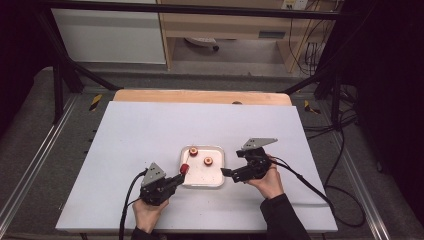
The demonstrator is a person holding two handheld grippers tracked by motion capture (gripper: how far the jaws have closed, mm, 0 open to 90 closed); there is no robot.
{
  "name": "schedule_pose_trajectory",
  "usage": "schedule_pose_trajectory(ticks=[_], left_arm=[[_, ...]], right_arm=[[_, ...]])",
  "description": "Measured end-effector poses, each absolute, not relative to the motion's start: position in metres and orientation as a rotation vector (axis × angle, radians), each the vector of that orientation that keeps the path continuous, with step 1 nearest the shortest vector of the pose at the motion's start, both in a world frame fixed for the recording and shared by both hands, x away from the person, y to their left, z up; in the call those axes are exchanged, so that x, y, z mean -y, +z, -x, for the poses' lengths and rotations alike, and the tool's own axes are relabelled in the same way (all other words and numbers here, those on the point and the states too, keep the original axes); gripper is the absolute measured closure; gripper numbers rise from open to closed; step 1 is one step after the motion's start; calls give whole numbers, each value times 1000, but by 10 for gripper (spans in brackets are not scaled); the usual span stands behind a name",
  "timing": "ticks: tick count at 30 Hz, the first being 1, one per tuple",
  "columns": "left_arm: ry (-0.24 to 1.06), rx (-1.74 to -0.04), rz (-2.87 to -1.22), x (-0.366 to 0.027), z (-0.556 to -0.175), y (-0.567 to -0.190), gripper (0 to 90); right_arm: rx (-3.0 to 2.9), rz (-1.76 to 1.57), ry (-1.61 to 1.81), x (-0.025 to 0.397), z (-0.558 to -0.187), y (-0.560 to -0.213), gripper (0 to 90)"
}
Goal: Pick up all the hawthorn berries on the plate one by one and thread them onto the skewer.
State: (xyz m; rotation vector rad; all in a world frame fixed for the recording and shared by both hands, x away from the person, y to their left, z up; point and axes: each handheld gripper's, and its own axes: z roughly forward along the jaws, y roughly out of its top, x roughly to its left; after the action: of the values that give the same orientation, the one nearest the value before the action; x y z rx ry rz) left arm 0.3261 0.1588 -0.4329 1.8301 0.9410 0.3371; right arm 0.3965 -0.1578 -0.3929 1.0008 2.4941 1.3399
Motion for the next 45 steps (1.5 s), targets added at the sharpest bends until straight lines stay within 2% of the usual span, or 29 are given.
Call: schedule_pose_trajectory(ticks=[27,33,45], left_arm=[[312,-958,-1853,-173,-327,-441,883],[312,-961,-1852,-174,-327,-441,883],[310,-960,-1867,-172,-329,-443,883]], right_arm=[[-2734,-746,968,111,-436,-399,64],[-2785,-619,891,98,-446,-401,112],[-2874,-396,701,74,-463,-405,268]])
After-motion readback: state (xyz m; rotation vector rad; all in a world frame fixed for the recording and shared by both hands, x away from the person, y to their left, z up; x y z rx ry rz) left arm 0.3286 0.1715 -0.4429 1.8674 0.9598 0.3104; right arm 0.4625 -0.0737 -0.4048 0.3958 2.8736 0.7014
